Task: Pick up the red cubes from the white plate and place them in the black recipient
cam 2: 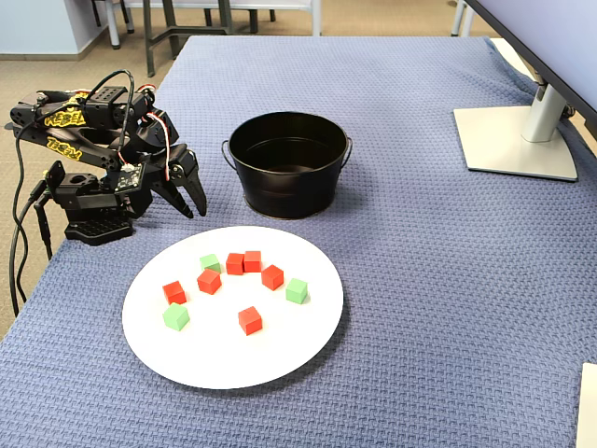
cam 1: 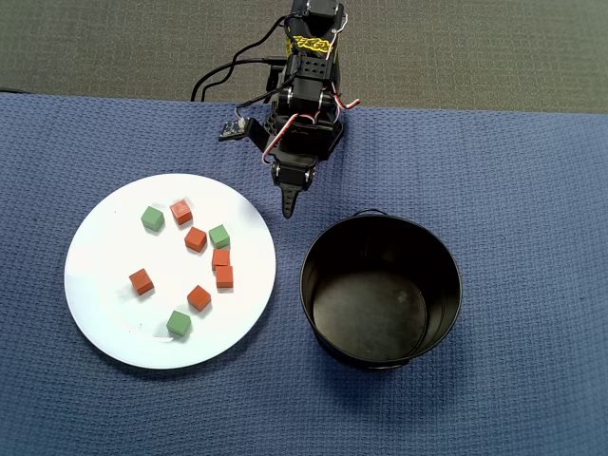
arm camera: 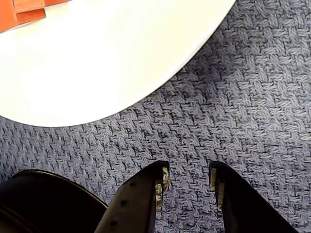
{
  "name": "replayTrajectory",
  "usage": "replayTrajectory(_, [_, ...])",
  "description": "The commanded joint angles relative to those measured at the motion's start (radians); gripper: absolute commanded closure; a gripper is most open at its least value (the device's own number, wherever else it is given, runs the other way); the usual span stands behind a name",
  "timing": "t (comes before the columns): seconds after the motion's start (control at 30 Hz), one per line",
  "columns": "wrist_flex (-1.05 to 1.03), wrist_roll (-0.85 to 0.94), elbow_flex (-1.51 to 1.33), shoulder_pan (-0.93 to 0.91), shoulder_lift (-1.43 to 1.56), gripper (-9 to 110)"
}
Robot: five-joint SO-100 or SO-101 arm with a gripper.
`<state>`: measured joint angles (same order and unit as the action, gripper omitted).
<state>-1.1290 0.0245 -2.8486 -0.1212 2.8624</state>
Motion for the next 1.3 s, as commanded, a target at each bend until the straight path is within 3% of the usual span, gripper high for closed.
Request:
replayTrajectory(0.0, [-0.129,0.201,0.117,-0.028,0.023,102])
replayTrajectory(0.43, [-0.129,0.204,0.147,-0.055,0.012,102])
replayTrajectory(0.7, [0.044,0.342,0.382,-0.364,-0.143,97])
replayTrajectory(1.07, [0.106,0.446,0.635,-0.557,-0.569,81])
replayTrajectory(1.27, [0.060,0.437,0.684,-0.554,-0.657,75])
